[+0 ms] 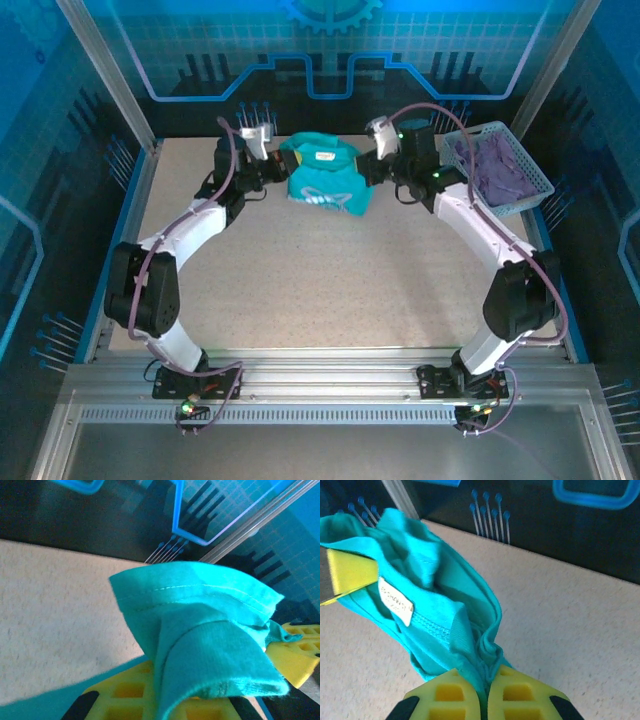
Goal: Fold the inside-out t-shirt
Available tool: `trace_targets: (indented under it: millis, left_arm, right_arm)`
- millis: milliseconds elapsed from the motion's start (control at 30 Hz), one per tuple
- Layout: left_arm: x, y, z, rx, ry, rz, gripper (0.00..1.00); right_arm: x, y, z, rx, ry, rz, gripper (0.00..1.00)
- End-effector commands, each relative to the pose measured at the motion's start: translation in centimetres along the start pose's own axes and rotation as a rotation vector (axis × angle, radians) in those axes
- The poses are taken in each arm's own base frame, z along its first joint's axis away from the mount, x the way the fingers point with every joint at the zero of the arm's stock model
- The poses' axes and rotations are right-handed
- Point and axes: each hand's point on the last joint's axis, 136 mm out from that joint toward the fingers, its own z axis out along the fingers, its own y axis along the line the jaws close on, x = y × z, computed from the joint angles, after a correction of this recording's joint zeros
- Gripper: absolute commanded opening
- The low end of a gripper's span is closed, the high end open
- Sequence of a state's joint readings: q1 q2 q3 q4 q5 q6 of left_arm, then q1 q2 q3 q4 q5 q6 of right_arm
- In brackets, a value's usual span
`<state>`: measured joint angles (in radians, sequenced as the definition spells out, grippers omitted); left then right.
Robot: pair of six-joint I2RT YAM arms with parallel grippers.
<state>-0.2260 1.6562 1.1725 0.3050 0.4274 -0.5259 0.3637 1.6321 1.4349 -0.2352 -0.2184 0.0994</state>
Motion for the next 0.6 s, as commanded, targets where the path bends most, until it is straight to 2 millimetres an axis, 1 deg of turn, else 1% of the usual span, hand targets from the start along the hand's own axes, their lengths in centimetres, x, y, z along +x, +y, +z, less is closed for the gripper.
trace_targets:
  millis: [0,67,133,167,233,300,333,400,467,500,567]
  left_arm:
    - [1.2,-1.6,-1.4,0.048,-0.002,0.016,0.00]
    - [3.3,-1.1,-2.5,0.031,0.020,0.006,0.00]
    - [6.2,-0.6,-4.1,0.017,0.050,-0.008,0.00]
    - [7.6,-0.6,-4.8,0.016,0.072,-0.019,0.00]
    - [11.1,-1.1,-6.6,0.014,0.133,-0.040,0.00]
    - [14.0,-1.9,-8.1,0.018,0.178,-0.039,0.00]
    - [15.7,-2.2,-8.6,0.017,0.212,-0.041,0.00]
    - [18.5,-2.5,-9.5,0.008,0.268,-0.047,0.00]
    - [20.6,-2.0,-10.0,-0.010,0.303,-0.061,0.00]
    - [21.2,-1.6,-10.2,-0.021,0.314,-0.074,0.00]
    - [21.8,-0.4,-10.3,-0.078,0.326,-0.089,0.00]
  right_arm:
    - [0.8,2.6,-0.7,-0.051,0.000,-0.060,0.00]
    - [3.1,3.8,-0.8,-0.055,0.046,-0.057,0.00]
    - [6.3,5.2,-1.1,-0.066,0.115,-0.045,0.00]
    - [7.6,5.8,-1.4,-0.063,0.143,-0.046,0.00]
    - [10.6,7.2,-2.5,-0.065,0.202,-0.040,0.00]
    - [13.0,8.3,-3.3,-0.078,0.251,-0.021,0.00]
    - [14.1,8.7,-3.6,-0.082,0.272,-0.011,0.00]
    - [16.2,9.0,-3.9,-0.083,0.317,0.002,0.00]
    - [17.8,9.0,-3.9,-0.080,0.351,0.019,0.00]
    - [18.5,9.0,-3.7,-0.084,0.370,0.023,0.00]
    - [19.5,8.8,-3.3,-0.074,0.398,0.028,0.00]
